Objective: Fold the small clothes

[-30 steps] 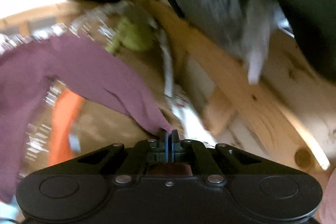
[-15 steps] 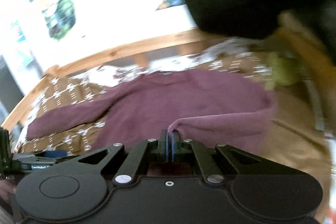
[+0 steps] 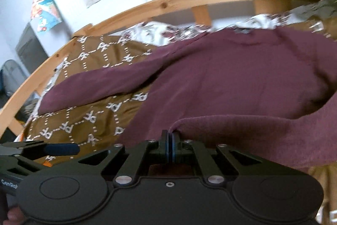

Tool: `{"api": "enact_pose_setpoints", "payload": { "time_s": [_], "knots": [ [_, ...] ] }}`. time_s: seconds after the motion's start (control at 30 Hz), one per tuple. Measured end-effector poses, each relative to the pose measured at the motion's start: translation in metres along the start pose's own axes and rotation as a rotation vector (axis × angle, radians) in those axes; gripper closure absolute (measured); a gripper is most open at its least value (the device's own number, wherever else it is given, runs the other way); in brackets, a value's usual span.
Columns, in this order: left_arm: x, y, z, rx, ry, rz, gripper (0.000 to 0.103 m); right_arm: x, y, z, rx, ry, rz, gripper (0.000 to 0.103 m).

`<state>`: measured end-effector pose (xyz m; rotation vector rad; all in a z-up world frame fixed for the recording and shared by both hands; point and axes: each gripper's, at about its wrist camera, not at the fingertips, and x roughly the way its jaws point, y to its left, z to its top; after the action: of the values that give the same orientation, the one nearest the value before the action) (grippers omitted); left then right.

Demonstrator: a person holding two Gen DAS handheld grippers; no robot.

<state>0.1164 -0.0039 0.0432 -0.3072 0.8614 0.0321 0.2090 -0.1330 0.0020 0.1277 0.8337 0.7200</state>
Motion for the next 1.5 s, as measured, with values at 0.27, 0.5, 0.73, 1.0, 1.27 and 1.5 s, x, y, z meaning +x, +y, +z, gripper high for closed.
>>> {"api": "enact_pose_setpoints", "payload": {
  "time_s": [0.27, 0.5, 0.73, 1.0, 1.27, 1.5],
  "knots": [
    [0.011, -0.006, -0.002, 0.000, 0.021, 0.004, 0.001, -0.014, -0.035, -0.027, 0.144, -0.106, 0.177, 0.043],
    [0.040, -0.012, -0.002, 0.017, 0.058, 0.001, 0.001, -0.063, -0.077, -0.016, 0.148, -0.282, 0.067, 0.010],
    [0.079, -0.021, 0.006, 0.147, -0.024, 0.061, 0.002, -0.084, -0.134, -0.021, 0.208, -0.416, -0.289, 0.006],
    [0.109, -0.029, 0.019, 0.147, 0.009, 0.025, 0.060, -0.076, -0.184, -0.023, 0.220, -0.498, -0.360, 0.027],
    [0.097, -0.025, 0.024, 0.068, 0.006, -0.015, 0.095, -0.048, -0.202, -0.010, 0.242, -0.446, -0.290, 0.075],
    [0.068, 0.010, 0.037, -0.129, 0.136, -0.112, 0.095, -0.070, -0.205, -0.001, 0.267, -0.568, -0.274, 0.095]
  ]
}}
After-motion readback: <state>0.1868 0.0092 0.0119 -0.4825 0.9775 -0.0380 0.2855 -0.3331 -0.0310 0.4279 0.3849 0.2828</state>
